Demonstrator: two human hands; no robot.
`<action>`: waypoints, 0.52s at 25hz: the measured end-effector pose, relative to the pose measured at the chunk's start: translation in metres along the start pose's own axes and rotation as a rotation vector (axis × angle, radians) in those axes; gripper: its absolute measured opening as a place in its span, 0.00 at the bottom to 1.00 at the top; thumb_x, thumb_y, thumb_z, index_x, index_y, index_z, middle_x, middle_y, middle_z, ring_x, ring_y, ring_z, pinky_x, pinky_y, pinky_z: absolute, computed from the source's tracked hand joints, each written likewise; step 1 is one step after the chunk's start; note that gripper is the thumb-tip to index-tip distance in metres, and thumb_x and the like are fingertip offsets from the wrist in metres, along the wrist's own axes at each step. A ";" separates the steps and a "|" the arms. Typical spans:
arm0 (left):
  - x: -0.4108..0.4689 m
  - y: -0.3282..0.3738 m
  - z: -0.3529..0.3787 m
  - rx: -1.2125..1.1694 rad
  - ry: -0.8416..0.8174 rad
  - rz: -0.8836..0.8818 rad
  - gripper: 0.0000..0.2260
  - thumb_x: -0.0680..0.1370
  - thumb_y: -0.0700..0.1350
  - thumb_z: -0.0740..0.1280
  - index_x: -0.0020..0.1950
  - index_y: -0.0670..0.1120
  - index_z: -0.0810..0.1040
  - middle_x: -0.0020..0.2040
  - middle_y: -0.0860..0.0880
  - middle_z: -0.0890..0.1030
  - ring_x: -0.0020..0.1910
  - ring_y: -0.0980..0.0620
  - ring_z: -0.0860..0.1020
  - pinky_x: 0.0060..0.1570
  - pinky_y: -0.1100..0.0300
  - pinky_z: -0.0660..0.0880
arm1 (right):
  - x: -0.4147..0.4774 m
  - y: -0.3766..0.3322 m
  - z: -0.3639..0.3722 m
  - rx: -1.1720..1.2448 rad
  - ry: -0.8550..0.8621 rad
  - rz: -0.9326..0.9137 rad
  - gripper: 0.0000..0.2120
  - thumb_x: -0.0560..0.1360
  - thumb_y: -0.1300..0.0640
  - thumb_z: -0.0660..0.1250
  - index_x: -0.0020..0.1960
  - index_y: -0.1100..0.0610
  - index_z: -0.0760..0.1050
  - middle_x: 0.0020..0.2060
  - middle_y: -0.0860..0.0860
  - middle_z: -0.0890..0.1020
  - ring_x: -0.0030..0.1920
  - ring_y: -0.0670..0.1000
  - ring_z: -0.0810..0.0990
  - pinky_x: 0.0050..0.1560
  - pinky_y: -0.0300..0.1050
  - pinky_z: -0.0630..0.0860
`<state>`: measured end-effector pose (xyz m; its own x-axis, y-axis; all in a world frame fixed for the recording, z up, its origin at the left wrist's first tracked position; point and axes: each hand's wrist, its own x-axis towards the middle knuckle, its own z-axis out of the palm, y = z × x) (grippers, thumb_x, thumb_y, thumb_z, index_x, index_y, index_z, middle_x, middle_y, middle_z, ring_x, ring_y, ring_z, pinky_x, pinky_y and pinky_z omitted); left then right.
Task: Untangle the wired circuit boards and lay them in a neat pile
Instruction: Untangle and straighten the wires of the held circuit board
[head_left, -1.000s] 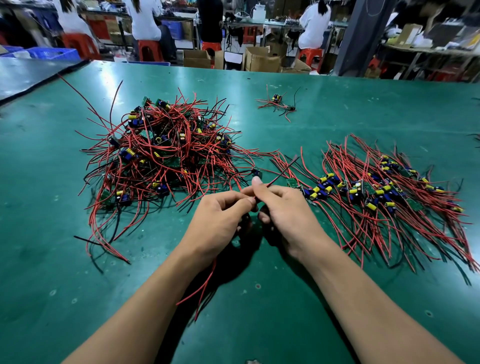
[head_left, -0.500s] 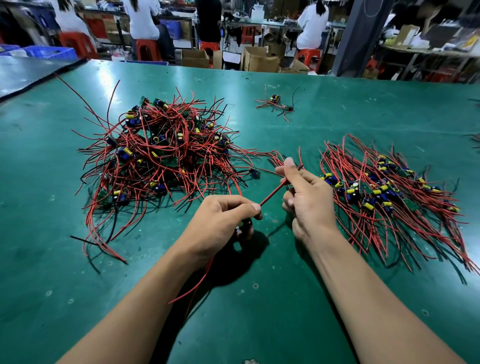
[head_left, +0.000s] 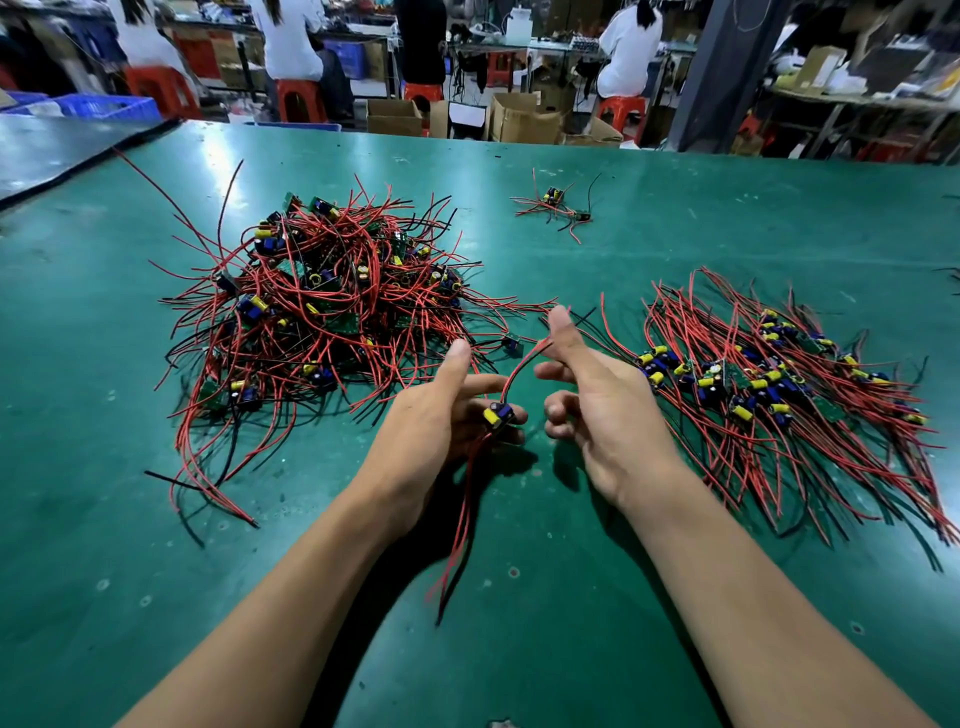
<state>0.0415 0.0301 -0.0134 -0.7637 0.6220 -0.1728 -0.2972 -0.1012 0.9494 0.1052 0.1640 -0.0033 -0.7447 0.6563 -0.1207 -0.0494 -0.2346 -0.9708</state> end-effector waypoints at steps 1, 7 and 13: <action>0.001 0.000 -0.001 0.005 -0.007 -0.012 0.27 0.80 0.63 0.55 0.55 0.43 0.81 0.47 0.39 0.85 0.47 0.43 0.84 0.50 0.52 0.80 | -0.003 0.002 0.002 -0.052 -0.016 -0.035 0.23 0.67 0.37 0.75 0.46 0.55 0.80 0.35 0.48 0.79 0.24 0.45 0.70 0.23 0.37 0.67; 0.003 0.000 -0.001 -0.180 -0.089 -0.017 0.32 0.78 0.67 0.49 0.70 0.46 0.72 0.56 0.46 0.84 0.54 0.49 0.83 0.47 0.57 0.81 | -0.017 0.021 0.016 -0.674 -0.023 -0.273 0.30 0.65 0.44 0.81 0.63 0.50 0.75 0.50 0.48 0.80 0.44 0.46 0.79 0.51 0.43 0.78; 0.005 -0.003 0.000 -0.030 -0.056 0.051 0.32 0.76 0.67 0.49 0.72 0.50 0.71 0.64 0.49 0.80 0.58 0.47 0.82 0.62 0.48 0.76 | 0.003 0.009 -0.007 -0.784 0.182 -0.584 0.17 0.75 0.58 0.73 0.64 0.55 0.81 0.55 0.52 0.84 0.51 0.47 0.80 0.60 0.37 0.71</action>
<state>0.0380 0.0334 -0.0170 -0.7457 0.6574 -0.1084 -0.2758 -0.1565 0.9484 0.1074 0.1688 -0.0137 -0.6268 0.6334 0.4538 0.1268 0.6575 -0.7427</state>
